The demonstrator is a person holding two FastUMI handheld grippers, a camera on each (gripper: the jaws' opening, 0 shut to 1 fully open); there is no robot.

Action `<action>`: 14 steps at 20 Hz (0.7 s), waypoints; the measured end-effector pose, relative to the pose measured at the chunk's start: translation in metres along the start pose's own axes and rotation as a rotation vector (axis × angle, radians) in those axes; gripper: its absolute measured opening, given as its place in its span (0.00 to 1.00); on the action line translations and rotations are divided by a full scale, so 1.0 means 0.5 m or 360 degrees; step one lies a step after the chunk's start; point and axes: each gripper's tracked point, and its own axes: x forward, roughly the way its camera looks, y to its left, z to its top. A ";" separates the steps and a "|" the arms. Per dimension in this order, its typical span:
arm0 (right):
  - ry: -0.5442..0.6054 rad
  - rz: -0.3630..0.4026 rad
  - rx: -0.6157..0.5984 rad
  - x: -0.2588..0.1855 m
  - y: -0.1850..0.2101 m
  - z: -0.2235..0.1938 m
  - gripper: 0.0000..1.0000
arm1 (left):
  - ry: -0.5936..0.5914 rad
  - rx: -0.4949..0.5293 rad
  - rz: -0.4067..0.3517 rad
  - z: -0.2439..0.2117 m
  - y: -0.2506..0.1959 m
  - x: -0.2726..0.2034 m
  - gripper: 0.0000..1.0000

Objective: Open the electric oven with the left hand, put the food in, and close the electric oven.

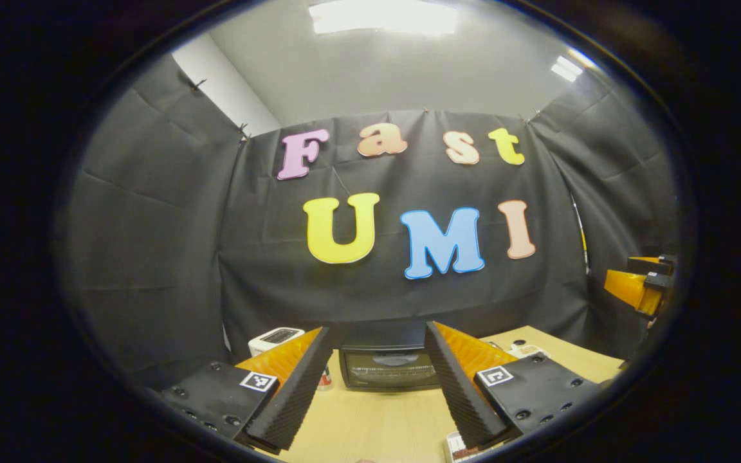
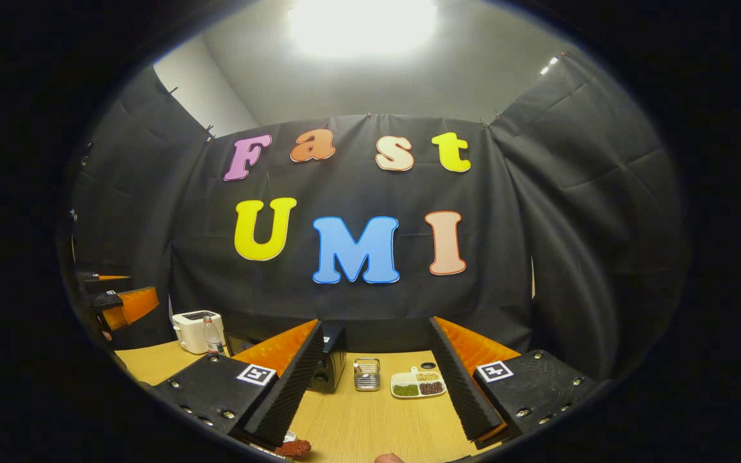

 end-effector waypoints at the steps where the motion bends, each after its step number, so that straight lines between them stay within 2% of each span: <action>1: 0.0016 0.0002 0.0023 0.002 -0.003 -0.008 0.98 | 0.0000 0.0009 -0.0003 -0.001 -0.007 0.016 1.00; 5: 0.0010 -0.0007 0.0020 0.024 -0.012 -0.020 0.98 | 0.0032 -0.0010 -0.0033 -0.024 -0.025 0.097 1.00; 6: 0.0013 -0.0021 0.0005 0.030 -0.017 -0.025 0.98 | 0.0039 -0.0025 -0.0045 -0.035 -0.028 0.121 0.97; 7: 0.0012 -0.0038 -0.0007 0.039 -0.021 -0.024 0.98 | 0.0044 -0.0036 -0.0053 -0.043 -0.029 0.145 1.00; 14: -0.0015 -0.0156 -0.0081 0.081 -0.020 -0.014 0.98 | 0.0122 -0.0045 -0.0142 -0.132 -0.035 0.332 1.00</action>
